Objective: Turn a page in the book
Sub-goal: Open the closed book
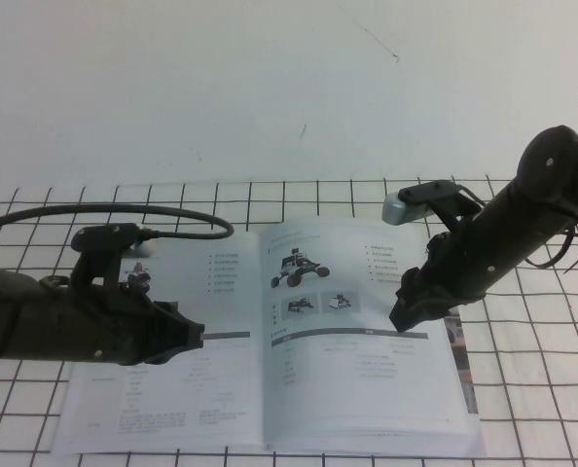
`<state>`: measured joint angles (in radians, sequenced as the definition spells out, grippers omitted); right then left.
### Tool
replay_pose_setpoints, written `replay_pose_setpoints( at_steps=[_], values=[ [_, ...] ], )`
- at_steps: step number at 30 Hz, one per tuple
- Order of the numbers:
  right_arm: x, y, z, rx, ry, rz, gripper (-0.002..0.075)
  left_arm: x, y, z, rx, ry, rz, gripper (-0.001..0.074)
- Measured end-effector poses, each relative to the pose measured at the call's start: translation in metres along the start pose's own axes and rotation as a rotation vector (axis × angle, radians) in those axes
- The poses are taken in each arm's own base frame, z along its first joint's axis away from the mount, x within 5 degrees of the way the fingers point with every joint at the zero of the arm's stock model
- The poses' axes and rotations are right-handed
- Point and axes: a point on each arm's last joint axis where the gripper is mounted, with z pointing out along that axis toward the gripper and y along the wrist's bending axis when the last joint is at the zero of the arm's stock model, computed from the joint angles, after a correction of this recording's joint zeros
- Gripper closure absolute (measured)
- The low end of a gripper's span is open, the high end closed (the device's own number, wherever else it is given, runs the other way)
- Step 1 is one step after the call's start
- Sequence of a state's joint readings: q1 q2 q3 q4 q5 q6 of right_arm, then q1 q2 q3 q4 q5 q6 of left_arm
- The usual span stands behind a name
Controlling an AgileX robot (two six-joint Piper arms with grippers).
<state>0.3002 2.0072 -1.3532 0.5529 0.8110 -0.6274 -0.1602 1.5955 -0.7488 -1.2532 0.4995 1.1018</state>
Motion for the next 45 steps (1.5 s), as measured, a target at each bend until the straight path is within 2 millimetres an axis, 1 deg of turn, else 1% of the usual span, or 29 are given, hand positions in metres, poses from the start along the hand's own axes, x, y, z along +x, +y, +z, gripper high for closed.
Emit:
replay_pose_setpoints(
  at_steps=[4,12,16,19,23,29,36,40,42,45],
  values=[
    [0.001,-0.006,0.009,0.018,0.021,0.026,0.0356,0.004,-0.002,0.003,-0.027,0.037,0.001,0.0737],
    [0.002,-0.012,0.011,0.067,0.047,0.075,0.0356,0.008,0.013,0.007,-0.172,0.069,-0.084,0.0737],
    [0.005,-0.015,0.021,0.057,0.067,0.092,0.0356,0.013,0.018,0.012,-0.192,0.108,-0.094,0.0737],
    [0.003,-0.015,0.023,0.036,0.059,0.119,0.0356,0.017,0.022,0.018,-0.197,0.138,-0.106,0.0737],
    [0.001,-0.013,0.026,-0.004,0.04,0.157,0.0356,0.021,0.026,0.025,-0.199,0.169,-0.126,0.0737],
    [-0.003,-0.008,0.03,-0.078,0.002,0.201,0.0356,0.022,0.026,0.026,-0.194,0.169,-0.144,0.0737],
    [-0.014,0.006,0.028,-0.245,-0.114,0.23,0.0356,0.022,0.027,0.027,-0.194,0.172,-0.149,0.0737],
    [-0.02,0.01,0.026,-0.296,-0.169,0.223,0.0356,0.022,0.027,0.028,-0.194,0.172,-0.149,0.0737],
    [-0.02,0.01,0.025,-0.295,-0.159,0.201,0.0356,0.022,0.027,0.028,-0.194,0.174,-0.15,0.0737],
    [-0.018,0.009,0.022,-0.258,-0.091,0.164,0.0356,0.018,0.027,0.028,-0.194,0.163,-0.141,0.0737]
  ],
)
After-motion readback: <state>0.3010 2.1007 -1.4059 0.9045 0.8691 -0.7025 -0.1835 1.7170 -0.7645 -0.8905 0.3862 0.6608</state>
